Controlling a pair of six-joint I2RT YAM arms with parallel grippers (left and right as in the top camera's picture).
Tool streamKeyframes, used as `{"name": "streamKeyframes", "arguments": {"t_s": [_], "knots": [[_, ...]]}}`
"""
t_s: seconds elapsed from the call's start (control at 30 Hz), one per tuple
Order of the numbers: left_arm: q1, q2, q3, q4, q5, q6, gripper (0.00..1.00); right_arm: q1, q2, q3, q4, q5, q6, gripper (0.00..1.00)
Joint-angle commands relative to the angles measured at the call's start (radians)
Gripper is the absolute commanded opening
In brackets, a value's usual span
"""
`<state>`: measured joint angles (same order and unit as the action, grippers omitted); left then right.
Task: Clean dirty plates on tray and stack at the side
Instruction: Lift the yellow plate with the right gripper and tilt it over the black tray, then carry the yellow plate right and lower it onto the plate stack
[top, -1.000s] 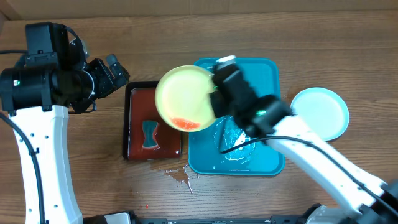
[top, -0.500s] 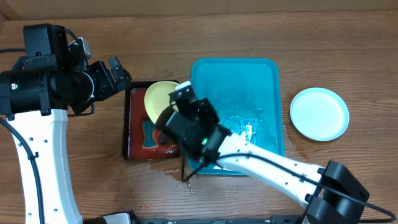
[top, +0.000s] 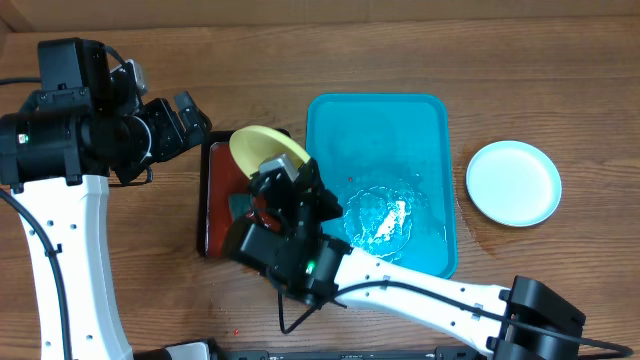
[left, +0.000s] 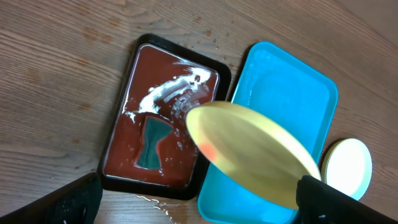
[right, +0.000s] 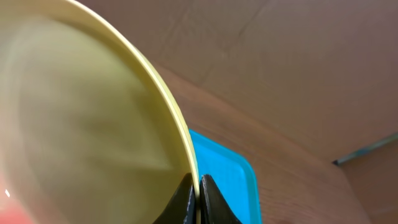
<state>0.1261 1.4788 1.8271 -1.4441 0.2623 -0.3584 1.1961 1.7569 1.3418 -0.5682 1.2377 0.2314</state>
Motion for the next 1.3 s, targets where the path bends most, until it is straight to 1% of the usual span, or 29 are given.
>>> {"name": "streamKeyframes", "arguments": {"t_s": [0.0, 0.23, 0.33, 0.43, 1.1, 1.23, 1.27], "knots": [[-0.004, -0.011, 0.023, 0.002, 0.016, 0.026, 1.0, 0.034, -0.04, 0.034, 0.016, 0.063, -0.027, 0.04], [-0.004, -0.011, 0.023, 0.002, 0.016, 0.026, 1.0, 0.055, -0.04, 0.034, 0.038, 0.083, -0.033, 0.04], [-0.004, -0.011, 0.023, 0.002, 0.016, 0.026, 1.0, 0.055, -0.04, 0.034, 0.09, 0.089, -0.102, 0.04], [-0.004, -0.011, 0.023, 0.002, 0.016, 0.026, 1.0, 0.055, -0.04, 0.034, 0.122, 0.089, -0.13, 0.04], [-0.004, -0.011, 0.023, 0.002, 0.016, 0.026, 1.0, 0.047, -0.04, 0.034, 0.134, 0.088, -0.127, 0.04], [-0.004, -0.011, 0.023, 0.002, 0.016, 0.026, 1.0, 0.029, -0.04, 0.034, 0.134, 0.058, -0.126, 0.04], [-0.004, -0.011, 0.023, 0.002, 0.016, 0.026, 1.0, 0.014, -0.04, 0.034, 0.132, 0.049, -0.097, 0.04]]}}
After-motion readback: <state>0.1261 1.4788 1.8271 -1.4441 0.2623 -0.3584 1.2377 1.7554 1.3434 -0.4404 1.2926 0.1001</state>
